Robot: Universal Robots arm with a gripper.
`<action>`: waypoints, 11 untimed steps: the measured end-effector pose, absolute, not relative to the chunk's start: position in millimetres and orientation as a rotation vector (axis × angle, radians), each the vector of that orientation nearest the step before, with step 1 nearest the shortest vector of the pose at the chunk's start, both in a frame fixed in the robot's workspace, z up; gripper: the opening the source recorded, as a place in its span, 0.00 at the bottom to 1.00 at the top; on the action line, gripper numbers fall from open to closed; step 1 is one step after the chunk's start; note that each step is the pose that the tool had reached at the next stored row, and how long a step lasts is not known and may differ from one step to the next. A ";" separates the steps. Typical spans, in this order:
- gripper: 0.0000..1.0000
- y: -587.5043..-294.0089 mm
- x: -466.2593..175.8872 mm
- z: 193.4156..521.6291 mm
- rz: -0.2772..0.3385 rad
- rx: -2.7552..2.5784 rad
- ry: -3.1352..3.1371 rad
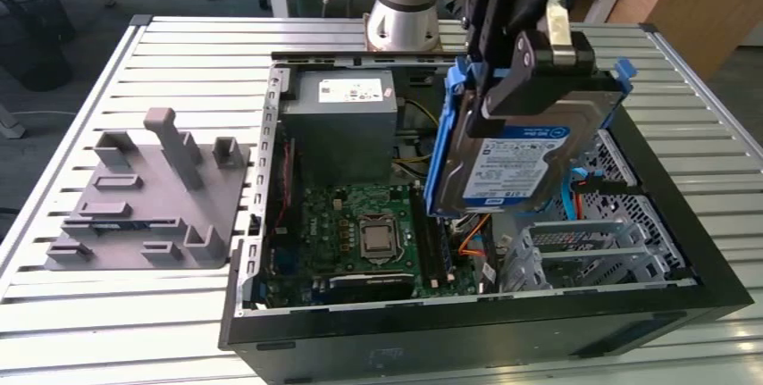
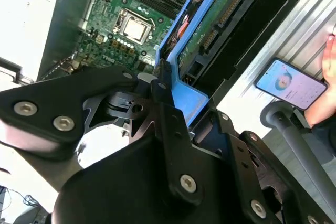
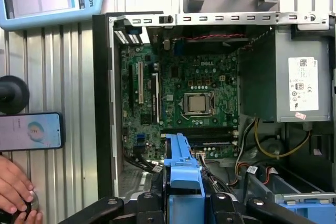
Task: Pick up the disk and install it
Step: 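Insert the disk into the insertion slot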
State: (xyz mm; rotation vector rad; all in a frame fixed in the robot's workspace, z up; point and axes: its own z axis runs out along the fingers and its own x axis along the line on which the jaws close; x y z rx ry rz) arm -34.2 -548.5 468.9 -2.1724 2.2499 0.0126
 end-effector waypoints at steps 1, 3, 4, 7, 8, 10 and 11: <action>0.36 -551.5 -33.8 468.5 0.013 -2.173 2.250; 0.36 -557.4 -32.8 467.6 0.013 -2.172 2.250; 0.36 -559.4 -31.8 467.3 0.013 -2.172 2.250; 0.36 -561.7 -23.4 466.4 0.013 -2.172 2.250; 0.36 -561.8 -18.9 466.1 0.013 -2.172 2.250; 0.36 -561.9 -10.7 465.4 0.013 -2.172 2.250; 0.36 -562.0 -8.2 465.0 0.013 -2.172 2.250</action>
